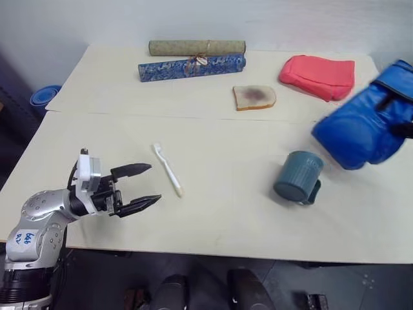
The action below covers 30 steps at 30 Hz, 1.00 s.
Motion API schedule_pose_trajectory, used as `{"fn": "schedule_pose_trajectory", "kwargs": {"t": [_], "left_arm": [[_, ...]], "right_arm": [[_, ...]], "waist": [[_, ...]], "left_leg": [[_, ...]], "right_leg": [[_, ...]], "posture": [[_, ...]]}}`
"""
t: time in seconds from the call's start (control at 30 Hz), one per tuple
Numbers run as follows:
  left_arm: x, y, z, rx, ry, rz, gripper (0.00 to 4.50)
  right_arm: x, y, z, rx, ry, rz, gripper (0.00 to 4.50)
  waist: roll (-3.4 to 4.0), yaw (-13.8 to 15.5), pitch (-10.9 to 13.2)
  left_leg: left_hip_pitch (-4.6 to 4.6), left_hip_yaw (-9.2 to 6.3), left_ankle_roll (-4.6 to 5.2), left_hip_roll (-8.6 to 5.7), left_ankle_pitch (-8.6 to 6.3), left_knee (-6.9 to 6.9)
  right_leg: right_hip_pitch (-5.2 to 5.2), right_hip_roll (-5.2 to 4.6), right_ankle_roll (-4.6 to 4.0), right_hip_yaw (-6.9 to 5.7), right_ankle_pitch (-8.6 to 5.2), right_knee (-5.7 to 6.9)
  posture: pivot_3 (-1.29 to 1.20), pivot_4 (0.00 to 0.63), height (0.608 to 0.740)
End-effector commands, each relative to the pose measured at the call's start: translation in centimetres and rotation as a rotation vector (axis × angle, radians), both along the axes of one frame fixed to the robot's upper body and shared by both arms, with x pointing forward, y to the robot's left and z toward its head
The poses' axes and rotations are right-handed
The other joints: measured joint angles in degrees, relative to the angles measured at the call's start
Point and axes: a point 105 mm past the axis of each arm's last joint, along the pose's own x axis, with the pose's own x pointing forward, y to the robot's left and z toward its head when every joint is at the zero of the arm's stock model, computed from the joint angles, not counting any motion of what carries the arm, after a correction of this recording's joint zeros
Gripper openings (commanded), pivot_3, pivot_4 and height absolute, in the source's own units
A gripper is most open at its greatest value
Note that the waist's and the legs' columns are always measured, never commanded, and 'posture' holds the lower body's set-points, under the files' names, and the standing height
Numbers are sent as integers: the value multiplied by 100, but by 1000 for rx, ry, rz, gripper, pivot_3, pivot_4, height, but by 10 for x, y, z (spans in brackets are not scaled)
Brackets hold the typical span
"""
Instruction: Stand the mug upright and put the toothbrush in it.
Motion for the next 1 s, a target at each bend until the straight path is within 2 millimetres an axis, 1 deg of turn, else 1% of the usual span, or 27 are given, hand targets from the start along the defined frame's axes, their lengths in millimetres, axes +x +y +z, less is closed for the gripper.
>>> {"fn": "schedule_pose_trajectory", "kwargs": {"t": [0.03,0.1,0.17,0.23,0.33,0.4,0.47,0.53,0.57,0.6,0.63,0.67,0.7,0.73,0.77,0.8,0.87,0.9,1.0], "left_arm": [[5,-7,8,-5,-38,-20,4500],[6,-8,10,-5,-44,-28,4500],[6,-8,11,-3,-44,-30,4500],[6,-7,10,0,-38,-30,4500],[6,-5,8,5,-22,-37,4500],[6,-5,6,8,-16,-44,4500],[7,-4,4,19,-12,-50,4500],[8,-2,2,33,-10,-54,4500],[9,-1,2,35,-11,-54,4500],[10,0,3,35,-10,-54,4500],[11,0,4,33,-10,-58,4500],[11,0,5,35,-10,-60,4500],[9,0,5,43,-6,-68,4500],[8,0,5,49,-3,-72,4500],[8,1,4,55,0,-75,4500],[8,1,2,66,-3,-72,4500],[9,3,1,74,-8,-62,4500],[11,3,1,78,-19,-54,4500],[12,2,2,84,-27,-58,4500]], "right_arm": [[2,-20,2,26,-115,-179,1026],[1,-21,3,36,-124,-178,1635],[-2,-22,9,14,-130,-138,2327],[-17,-32,19,-45,-125,-100,3067],[-44,-49,32,-160,-141,-33,3972],[-63,-52,35,-219,-124,53,4479],[-79,-51,34,-276,-94,148,4479],[-96,-38,31,-180,-73,250,4479],[-104,-24,26,-52,-50,299,4479],[-108,-5,23,5,-40,382,4479],[-112,19,16,-32,-39,529,4479],[-121,32,5,-120,-8,603,4479],[-130,39,-6,-262,2,658,4479],[-138,46,-15,-364,-12,693,4479],[-143,51,-20,-409,-41,700,4479],[-147,60,-22,-419,-86,715,4479],[-148,73,-27,-417,-144,725,4479],[-145,80,-32,-409,-142,733,4479],[-130,107,-42,-314,-88,749,4479]], "waist": [[0,-20,0],[3,-27,1],[12,-36,1],[14,-33,3],[22,74,3],[22,150,3],[23,163,3],[23,161,3],[23,158,2],[23,153,2],[23,150,2],[10,109,-5],[1,101,-7],[-13,108,-17],[-16,102,-19],[-11,101,-17],[-1,88,-14],[-1,82,-14],[-8,71,-11]], "left_leg": [[1,2,-2,4,1,2],[1,3,-5,6,4,4],[1,5,-5,5,4,1],[1,4,-5,5,3,-1],[0,0,-2,0,2,-4],[-2,-7,1,-7,1,-3],[-3,-9,9,-11,-4,5],[1,-4,17,-12,-8,16],[4,1,21,-12,-7,16],[7,2,24,-12,-6,16],[12,4,25,-8,-7,16],[13,4,27,-4,-7,14],[17,3,26,7,-8,14],[14,-6,33,9,-13,3],[16,-15,30,18,-14,-7],[19,-27,14,30,-21,-1],[24,-14,5,26,-18,2],[30,-6,5,25,-18,4],[78,7,6,32,-18,6]], "right_leg": [[0,2,3,0,2,1],[0,5,5,0,3,3],[-1,6,5,2,3,5],[-1,6,5,2,3,4],[-1,4,5,-2,3,1],[1,4,5,-8,3,-4],[7,7,5,-13,3,-3],[20,6,16,-8,8,-8],[23,6,24,-4,13,-14],[26,11,27,-2,14,-17],[31,5,29,4,15,-17],[31,-4,29,7,16,-17],[37,5,31,6,16,-23],[40,7,32,6,17,-34],[44,20,34,2,17,-36],[57,35,34,-1,17,-33],[58,52,36,-1,18,-25],[58,50,40,7,20,-20],[102,31,43,17,22,-32]], "posture": [[0,150,740],[0,150,740],[0,150,740],[0,150,740],[0,150,740],[0,150,740],[0,150,740],[0,150,740],[0,150,740],[0,150,740],[0,150,740],[0,150,740],[0,150,740],[0,150,740],[0,150,740],[0,150,740],[0,150,740],[0,150,740],[0,150,740]]}}
